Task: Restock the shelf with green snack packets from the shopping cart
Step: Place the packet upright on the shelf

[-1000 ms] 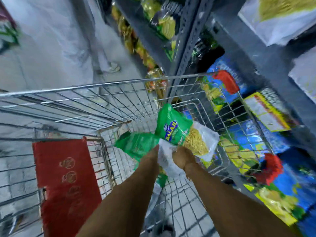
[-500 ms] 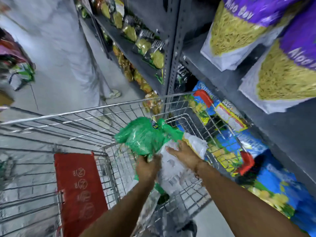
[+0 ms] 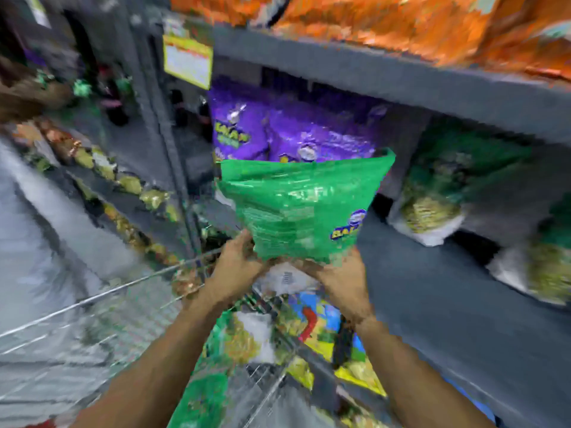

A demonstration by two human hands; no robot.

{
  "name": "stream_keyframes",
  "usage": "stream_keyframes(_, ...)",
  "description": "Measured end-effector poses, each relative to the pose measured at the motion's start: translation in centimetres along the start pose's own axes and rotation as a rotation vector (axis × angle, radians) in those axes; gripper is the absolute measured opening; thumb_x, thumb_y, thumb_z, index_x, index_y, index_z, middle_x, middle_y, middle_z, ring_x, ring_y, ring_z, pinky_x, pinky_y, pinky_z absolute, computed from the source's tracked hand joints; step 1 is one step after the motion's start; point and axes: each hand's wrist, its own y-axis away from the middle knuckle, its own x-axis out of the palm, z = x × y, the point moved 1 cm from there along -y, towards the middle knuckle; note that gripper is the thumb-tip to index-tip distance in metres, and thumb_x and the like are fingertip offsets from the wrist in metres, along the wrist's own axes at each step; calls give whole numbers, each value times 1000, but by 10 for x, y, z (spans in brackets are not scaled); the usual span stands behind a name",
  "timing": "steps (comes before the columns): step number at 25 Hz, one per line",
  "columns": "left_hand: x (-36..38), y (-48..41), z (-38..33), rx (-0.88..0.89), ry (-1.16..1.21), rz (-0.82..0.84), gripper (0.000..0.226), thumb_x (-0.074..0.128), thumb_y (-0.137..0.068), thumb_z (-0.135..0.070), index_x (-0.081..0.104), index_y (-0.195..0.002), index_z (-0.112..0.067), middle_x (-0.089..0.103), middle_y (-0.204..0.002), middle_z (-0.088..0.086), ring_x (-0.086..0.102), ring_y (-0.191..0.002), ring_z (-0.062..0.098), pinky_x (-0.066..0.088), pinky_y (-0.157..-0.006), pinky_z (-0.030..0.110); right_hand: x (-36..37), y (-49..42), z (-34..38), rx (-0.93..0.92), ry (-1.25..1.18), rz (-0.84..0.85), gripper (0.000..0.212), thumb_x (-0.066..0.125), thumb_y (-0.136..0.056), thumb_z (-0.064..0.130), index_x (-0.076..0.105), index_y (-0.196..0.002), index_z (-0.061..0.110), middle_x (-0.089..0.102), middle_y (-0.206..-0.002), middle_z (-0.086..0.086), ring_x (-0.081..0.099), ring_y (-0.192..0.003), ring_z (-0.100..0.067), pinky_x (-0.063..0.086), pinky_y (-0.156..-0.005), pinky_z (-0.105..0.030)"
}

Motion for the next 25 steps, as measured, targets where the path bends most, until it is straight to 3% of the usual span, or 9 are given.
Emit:
stream_keyframes(1, 20, -11, -13, 48, -23, 27, 36, 72, -69, 5, 63, -103, 0, 67, -102, 5, 58, -74, -20, 45, -71, -1, -23, -1, 0, 18, 29, -122, 53, 86, -58, 13, 59, -104, 9, 72, -100, -7, 70, -92, -17, 57, -87, -33)
stream_keyframes(3, 64, -29, -32, 113, -35, 47, 36, 75, -67, 2, 62, -101, -2, 68, -91, -3, 61, -78, -13, 46, -69, 0, -65, -4, -2, -10, 64, -362, 66, 89, -52, 23, 57, -110, 16, 70, -98, 4, 67, -88, -12, 54, -79, -14)
stream_keyframes(6, 129, -55, -45, 78, -10, 170, 42, 73, -71, -8, 59, -110, -3, 69, -111, 14, 64, -101, 21, 52, -89, 33, -110, -5, -9, -9, 106, -609, 71, 87, -43, 41, 52, -102, 25, 67, -91, 11, 64, -81, -6, 42, -61, 4)
stream_keyframes(10, 181, -73, -30, -58, 59, 346, 33, 56, -85, -12, 54, -118, -6, 63, -122, 20, 59, -111, 28, 44, -102, 47, -131, 0, -39, 93, 124, -601, 68, 87, -55, 30, 52, -111, 11, 65, -109, -3, 64, -98, -18, 50, -78, -24)
stream_keyframes(13, 193, -76, -16, -74, 91, 279, 27, 54, -88, -15, 57, -115, -11, 66, -118, 17, 60, -108, 30, 46, -99, 47, -133, -2, -50, 56, 142, -595, 65, 87, -58, 24, 46, -108, 15, 60, -104, 5, 60, -94, -14, 41, -69, 1)
stream_keyframes(15, 193, -78, -16, -80, 115, 239, 27, 56, -87, -19, 58, -113, -13, 67, -116, 15, 61, -108, 31, 47, -97, 46, -133, -7, -49, 52, 125, -585, 65, 87, -58, 23, 41, -104, 22, 55, -100, 10, 57, -92, -11, 37, -61, 8)
stream_keyframes(21, 178, -63, -6, -61, 168, 323, 42, 55, -88, -14, 47, -129, -11, 53, -137, 10, 49, -125, 17, 37, -111, 40, -123, 2, -57, -69, 100, -615, 59, 85, -59, 22, 46, -98, 42, 58, -106, 8, 61, -100, -10, 45, -80, -4)
stream_keyframes(23, 176, -49, -5, -63, 202, 321, 44, 56, -88, -21, 47, -131, -15, 44, -144, 4, 42, -131, 14, 34, -113, 39, -120, 5, -58, -28, 122, -637, 52, 82, -65, 26, 47, -101, 38, 58, -110, 4, 59, -110, -20, 46, -91, -17)
stream_keyframes(25, 188, -39, -18, -121, 206, 358, 58, 49, -88, -45, 36, -139, -22, 27, -153, -3, 29, -134, 2, 29, -113, 24, -111, 7, -56, -25, 148, -691, 50, 80, -67, 28, 51, -108, 23, 61, -112, -3, 58, -112, -23, 47, -97, -34)
